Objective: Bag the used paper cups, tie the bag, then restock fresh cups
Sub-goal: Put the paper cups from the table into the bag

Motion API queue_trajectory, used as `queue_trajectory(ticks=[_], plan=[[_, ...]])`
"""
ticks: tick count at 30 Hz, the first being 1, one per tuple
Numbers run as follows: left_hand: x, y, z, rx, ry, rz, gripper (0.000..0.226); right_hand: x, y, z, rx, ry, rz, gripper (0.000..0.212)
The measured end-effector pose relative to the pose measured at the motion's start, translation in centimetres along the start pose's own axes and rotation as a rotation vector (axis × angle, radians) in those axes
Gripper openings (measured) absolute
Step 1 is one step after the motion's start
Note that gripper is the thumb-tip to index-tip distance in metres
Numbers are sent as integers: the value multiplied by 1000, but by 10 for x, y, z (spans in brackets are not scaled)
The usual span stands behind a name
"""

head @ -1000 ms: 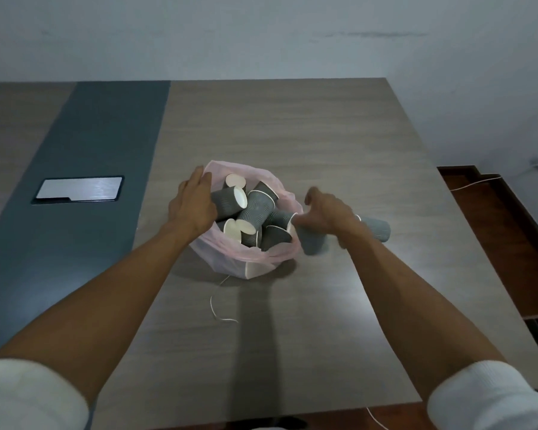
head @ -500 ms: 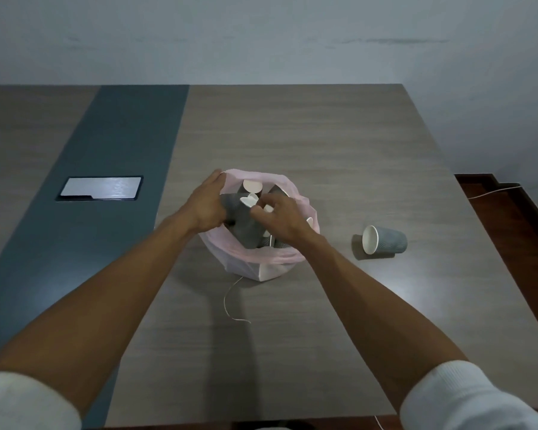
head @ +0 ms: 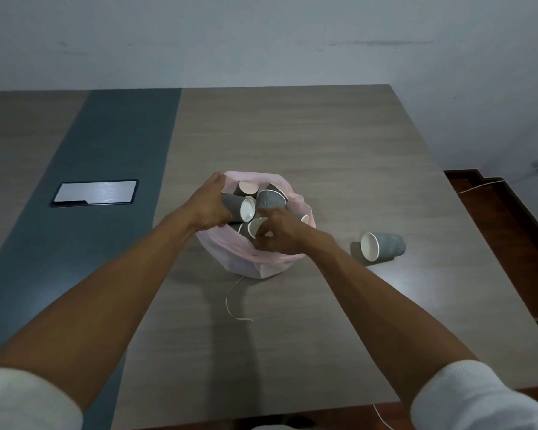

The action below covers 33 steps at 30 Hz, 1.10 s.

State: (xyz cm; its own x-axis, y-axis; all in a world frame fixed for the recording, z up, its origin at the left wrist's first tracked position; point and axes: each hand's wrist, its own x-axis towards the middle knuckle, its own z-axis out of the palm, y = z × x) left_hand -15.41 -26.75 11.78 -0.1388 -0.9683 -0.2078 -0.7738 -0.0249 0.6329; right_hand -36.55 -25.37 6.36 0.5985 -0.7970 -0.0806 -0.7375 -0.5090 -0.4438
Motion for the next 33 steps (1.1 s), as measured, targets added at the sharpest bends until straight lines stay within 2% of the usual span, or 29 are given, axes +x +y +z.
queue_trajectory(ticks=[3, 5, 7, 9, 11, 14, 16, 19, 22, 25, 30, 33], plan=[[-1, 1, 11, 60, 49, 79, 72, -13, 6, -1, 224, 93, 176, 33], [1, -2, 17, 116, 84, 105, 63, -23, 17, -4, 340, 217, 310, 30], [3, -5, 25, 141, 128, 59, 57, -36, 39, -2, 259, 360, 464, 32], [3, -4, 29, 158, 189, 1, 53, -53, 63, 1, 87, 414, 661, 38], [3, 4, 33, 176, 232, -41, 54, -80, 85, 5, -33, 332, 899, 52], [5, 12, 38, 201, 260, -112, 54, -118, 112, 16, -99, 53, 1126, 68], [6, 17, 42, 211, 268, -143, 52, -138, 123, 22, -252, -65, 1118, 59], [9, 23, 48, 236, 283, -187, 54, -146, 137, 20, -479, -127, 925, 39], [11, 24, 52, 244, 307, -199, 58, -127, 139, 7, -489, -99, 786, 31], [13, 18, 52, 233, 318, -170, 67, -91, 129, -14, -298, 84, 713, 32], [9, 11, 42, 177, 296, -72, 70, -26, 89, -57, 171, 572, 618, 27], [11, 5, 33, 165, 282, -43, 71, 4, 60, -69, 548, 680, 489, 22]])
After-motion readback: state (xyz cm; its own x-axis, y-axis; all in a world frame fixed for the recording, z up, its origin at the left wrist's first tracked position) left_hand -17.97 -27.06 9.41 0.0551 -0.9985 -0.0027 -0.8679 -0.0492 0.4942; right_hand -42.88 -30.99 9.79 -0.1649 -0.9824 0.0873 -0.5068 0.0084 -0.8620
